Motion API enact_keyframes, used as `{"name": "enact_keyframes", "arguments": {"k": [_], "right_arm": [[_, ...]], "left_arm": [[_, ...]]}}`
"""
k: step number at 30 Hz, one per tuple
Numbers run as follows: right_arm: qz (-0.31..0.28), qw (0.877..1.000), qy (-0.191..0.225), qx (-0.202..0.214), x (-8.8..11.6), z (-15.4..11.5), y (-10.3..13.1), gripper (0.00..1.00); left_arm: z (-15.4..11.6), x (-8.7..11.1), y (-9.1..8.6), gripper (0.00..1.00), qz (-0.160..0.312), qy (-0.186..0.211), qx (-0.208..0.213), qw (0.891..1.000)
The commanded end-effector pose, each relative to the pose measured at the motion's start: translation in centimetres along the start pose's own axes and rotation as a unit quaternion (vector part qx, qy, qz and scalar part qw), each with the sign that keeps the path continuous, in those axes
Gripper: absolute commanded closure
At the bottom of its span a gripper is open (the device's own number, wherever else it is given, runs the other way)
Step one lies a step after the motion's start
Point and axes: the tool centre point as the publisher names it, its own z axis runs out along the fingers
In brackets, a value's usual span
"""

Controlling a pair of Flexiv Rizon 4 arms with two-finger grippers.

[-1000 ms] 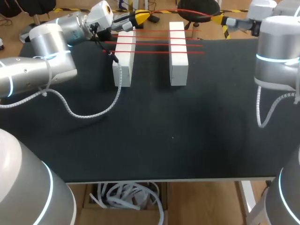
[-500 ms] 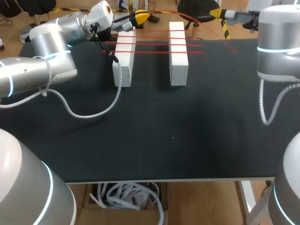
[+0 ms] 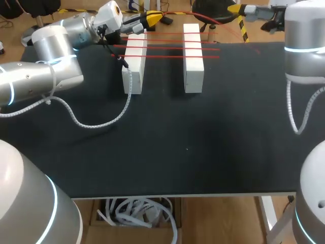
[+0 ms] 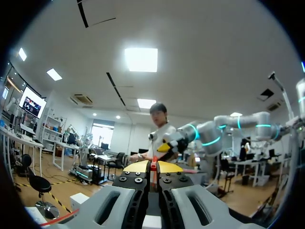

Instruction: Grab the tape and strap the tape.

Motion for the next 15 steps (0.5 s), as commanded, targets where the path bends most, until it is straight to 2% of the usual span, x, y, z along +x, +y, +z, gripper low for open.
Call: {"name": "enact_keyframes", "arguments": {"k": [1,4,7,8,10,12,13,15], "right_arm": [[0.134,0.991,-0.014,-0.004,0.7,-2.0,-0.1,0.0],[0.178,0.984,0.008,-0.017,0.7,-2.7,-0.5,0.0],[0.246,0.966,0.066,-0.037,-0.6,-2.5,-1.0,0.0],[0.241,0.967,0.066,-0.047,-1.2,-2.4,-1.2,0.0],[0.256,0.959,0.099,-0.068,-1.8,-2.2,-1.5,0.0],[0.253,0.958,0.108,-0.085,-2.4,-1.9,-1.9,0.0],[0.261,0.953,0.12,-0.097,-2.7,-1.8,-2.1,0.0],[0.263,0.952,0.118,-0.104,-3.1,-1.6,-2.6,0.0]], "left_arm": [[0.0,-0.1,0.1,1.0,-0.001,0.002,0.001,1.0],[0.0,-0.1,0.1,1.0,-0.001,0.002,0.001,1.0],[0.0,-0.1,0.1,1.0,-0.001,0.002,0.001,1.0],[0.0,-0.1,0.1,1.0,-0.001,0.002,0.001,1.0],[0.0,-0.1,0.1,1.0,-0.001,0.002,0.001,1.0],[0.0,-0.1,0.1,1.0,-0.001,0.002,0.001,1.0],[0.0,-0.1,0.1,1.0,-0.001,0.002,0.001,1.0],[0.0,-0.1,0.1,1.0,-0.001,0.002,0.001,1.0]]}}
